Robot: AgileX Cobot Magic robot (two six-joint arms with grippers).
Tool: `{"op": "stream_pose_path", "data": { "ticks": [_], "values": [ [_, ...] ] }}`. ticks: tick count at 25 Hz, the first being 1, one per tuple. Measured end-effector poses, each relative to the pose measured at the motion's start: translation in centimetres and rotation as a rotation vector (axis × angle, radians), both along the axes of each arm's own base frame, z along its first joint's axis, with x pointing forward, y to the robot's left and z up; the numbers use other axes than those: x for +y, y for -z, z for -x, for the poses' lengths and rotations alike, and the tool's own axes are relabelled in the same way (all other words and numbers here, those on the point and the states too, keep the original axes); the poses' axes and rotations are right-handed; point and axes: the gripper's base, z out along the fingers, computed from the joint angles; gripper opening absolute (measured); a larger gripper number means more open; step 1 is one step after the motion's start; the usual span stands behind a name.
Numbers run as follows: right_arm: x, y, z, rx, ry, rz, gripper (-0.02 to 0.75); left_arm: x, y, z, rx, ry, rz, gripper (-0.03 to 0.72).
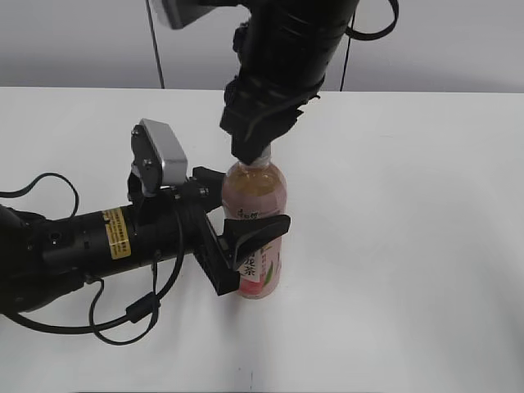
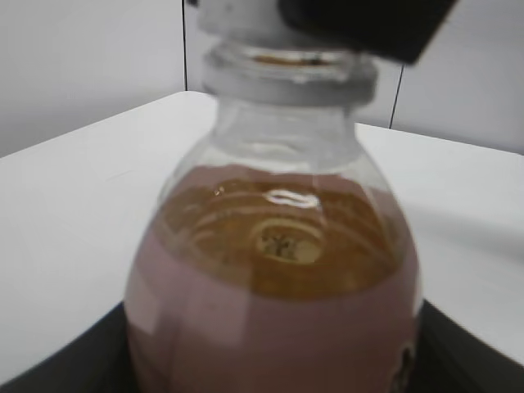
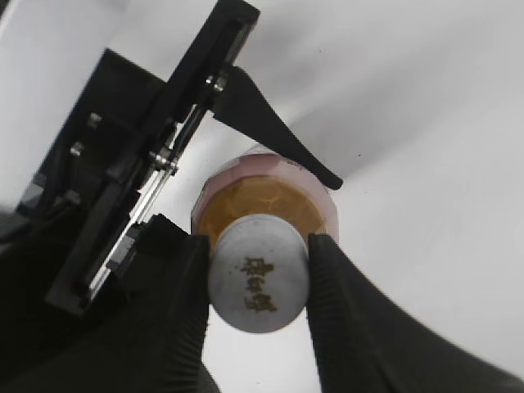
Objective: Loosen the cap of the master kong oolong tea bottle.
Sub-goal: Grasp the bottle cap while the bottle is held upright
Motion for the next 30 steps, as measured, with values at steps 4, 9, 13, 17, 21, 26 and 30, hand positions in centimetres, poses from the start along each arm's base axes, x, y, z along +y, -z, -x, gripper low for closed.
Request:
{"op": "stream_pose_path", "data": {
  "ticks": [4, 9, 13, 17, 21, 26, 30],
  "values": [
    [0.01, 0.0, 0.01, -0.086, -0.26, 0.029, 0.273, -0.01, 0.0, 0.02, -0.002, 0.002, -0.001, 0.448],
    [0.01, 0.0, 0.02, -0.218, -0.657, 0.073, 0.273, -0.01, 0.01, 0.03, -0.005, 0.005, -0.003, 0.448],
    [0.0, -0.04, 0.08, -0.324, -0.981, 0.106, 0.273, -0.02, 0.0, 0.05, -0.007, 0.007, -0.003, 0.448],
    [0.02, -0.13, 0.06, -0.409, -1.226, 0.133, 0.273, -0.02, 0.0, 0.05, -0.008, 0.007, -0.003, 0.448],
    [0.02, -0.18, 0.06, -0.484, -1.443, 0.158, 0.273, -0.02, 0.0, 0.05, -0.008, 0.007, -0.003, 0.448],
    [0.01, -0.18, 0.06, -0.559, -1.665, 0.184, 0.273, -0.02, 0.0, 0.04, -0.008, 0.006, -0.003, 0.448],
    [0.0, -0.18, 0.0, -0.62, -1.836, 0.211, 0.273, -0.01, 0.0, 0.03, -0.006, 0.004, -0.002, 0.448]
  ]
}}
